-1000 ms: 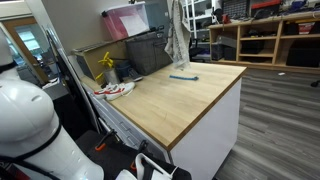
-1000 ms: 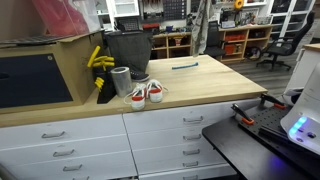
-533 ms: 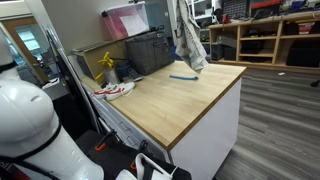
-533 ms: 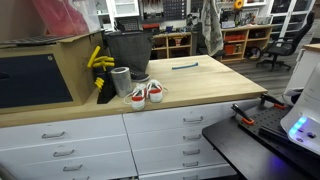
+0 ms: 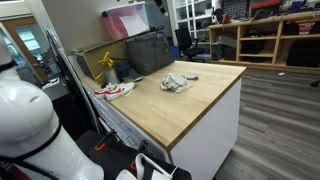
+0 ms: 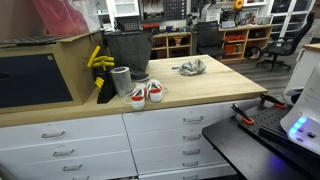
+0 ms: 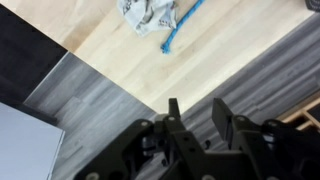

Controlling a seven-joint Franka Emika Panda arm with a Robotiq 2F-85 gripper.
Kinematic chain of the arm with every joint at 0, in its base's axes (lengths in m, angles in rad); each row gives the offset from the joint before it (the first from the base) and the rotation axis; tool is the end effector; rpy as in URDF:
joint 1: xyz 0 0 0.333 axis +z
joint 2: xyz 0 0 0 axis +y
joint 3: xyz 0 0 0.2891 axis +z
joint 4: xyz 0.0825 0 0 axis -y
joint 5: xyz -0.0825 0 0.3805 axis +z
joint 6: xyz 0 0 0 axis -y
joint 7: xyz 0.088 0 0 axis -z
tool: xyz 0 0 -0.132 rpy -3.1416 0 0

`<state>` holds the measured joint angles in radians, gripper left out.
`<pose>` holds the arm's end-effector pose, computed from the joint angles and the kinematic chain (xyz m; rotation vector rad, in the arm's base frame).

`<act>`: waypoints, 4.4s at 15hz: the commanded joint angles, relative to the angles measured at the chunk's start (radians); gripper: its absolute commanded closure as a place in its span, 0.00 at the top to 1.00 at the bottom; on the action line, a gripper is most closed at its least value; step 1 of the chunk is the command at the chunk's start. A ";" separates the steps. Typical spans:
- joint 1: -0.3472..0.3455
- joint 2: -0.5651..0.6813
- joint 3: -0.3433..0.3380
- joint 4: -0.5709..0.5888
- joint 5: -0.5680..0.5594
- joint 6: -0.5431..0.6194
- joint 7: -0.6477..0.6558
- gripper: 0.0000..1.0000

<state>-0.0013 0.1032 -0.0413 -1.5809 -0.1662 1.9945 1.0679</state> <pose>0.6223 -0.0394 0.5535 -2.6584 1.5663 -0.5469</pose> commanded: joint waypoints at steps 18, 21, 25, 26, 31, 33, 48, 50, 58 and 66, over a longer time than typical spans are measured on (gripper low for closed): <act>-0.027 0.162 -0.072 -0.169 -0.077 -0.134 0.123 1.00; -0.024 0.215 -0.096 -0.216 -0.101 -0.096 0.192 1.00; -0.018 0.278 -0.114 -0.257 -0.110 -0.069 0.270 1.00; -0.014 0.288 -0.113 -0.257 -0.107 -0.063 0.281 1.00; 0.009 0.328 -0.105 -0.237 -0.090 0.017 0.349 1.00; 0.025 0.342 -0.098 -0.241 -0.085 0.049 0.371 1.00; 0.156 0.398 -0.103 -0.221 -0.151 0.266 0.439 1.00; 0.160 0.393 -0.117 -0.198 -0.182 0.287 0.444 1.00; 0.149 0.423 -0.174 -0.243 -0.264 0.299 0.481 1.00; 0.173 0.439 -0.156 -0.317 -0.257 0.297 0.550 0.74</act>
<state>0.1501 0.5627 -0.2020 -1.8613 -0.4155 2.2710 1.5783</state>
